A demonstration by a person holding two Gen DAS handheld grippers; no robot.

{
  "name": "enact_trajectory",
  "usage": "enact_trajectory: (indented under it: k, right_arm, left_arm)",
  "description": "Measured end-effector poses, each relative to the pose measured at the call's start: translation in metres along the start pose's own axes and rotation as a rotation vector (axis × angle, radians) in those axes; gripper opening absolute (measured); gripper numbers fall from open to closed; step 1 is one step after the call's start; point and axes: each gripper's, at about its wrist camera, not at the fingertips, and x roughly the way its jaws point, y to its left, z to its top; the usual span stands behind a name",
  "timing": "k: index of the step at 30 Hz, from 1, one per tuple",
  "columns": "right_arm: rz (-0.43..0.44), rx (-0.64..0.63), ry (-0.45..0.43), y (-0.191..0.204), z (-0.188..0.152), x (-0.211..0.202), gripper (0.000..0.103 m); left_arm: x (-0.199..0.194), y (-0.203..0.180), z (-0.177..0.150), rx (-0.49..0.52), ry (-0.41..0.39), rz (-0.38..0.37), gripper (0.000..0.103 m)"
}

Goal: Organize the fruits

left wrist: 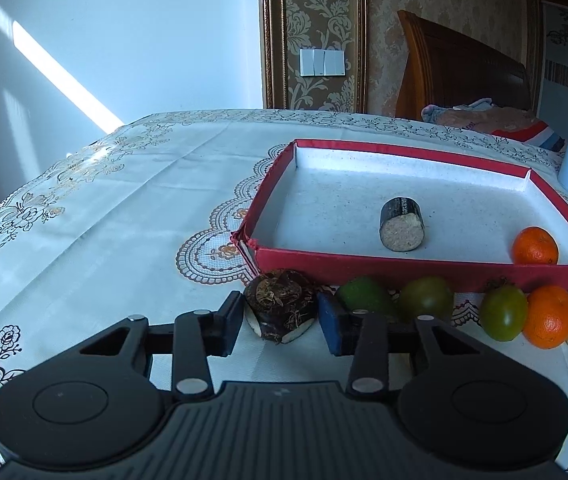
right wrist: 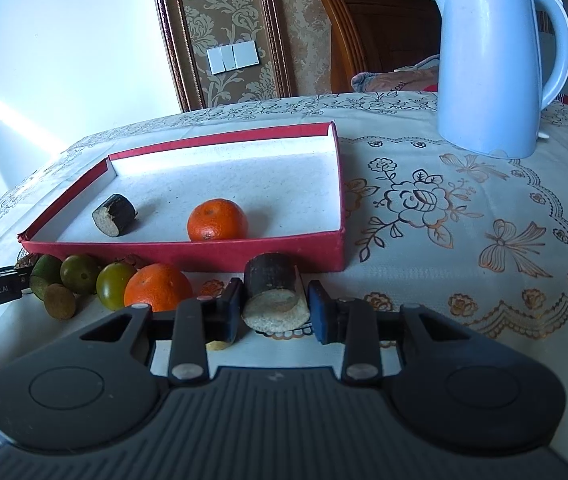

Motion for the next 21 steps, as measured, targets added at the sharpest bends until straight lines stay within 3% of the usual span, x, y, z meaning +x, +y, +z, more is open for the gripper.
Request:
enact_trajectory:
  k: [13,21]
  right_arm:
    - [-0.014,-0.018,-0.035,0.004,0.0,-0.006,0.032]
    - [-0.006,-0.025,-0.072,0.006,0.0,-0.012,0.03]
  left_arm:
    - [-0.009,0.003,-0.002,-0.027,-0.044,-0.008,0.04]
    - [-0.024,0.004,-0.003,-0.048,-0.111,-0.004,0.04]
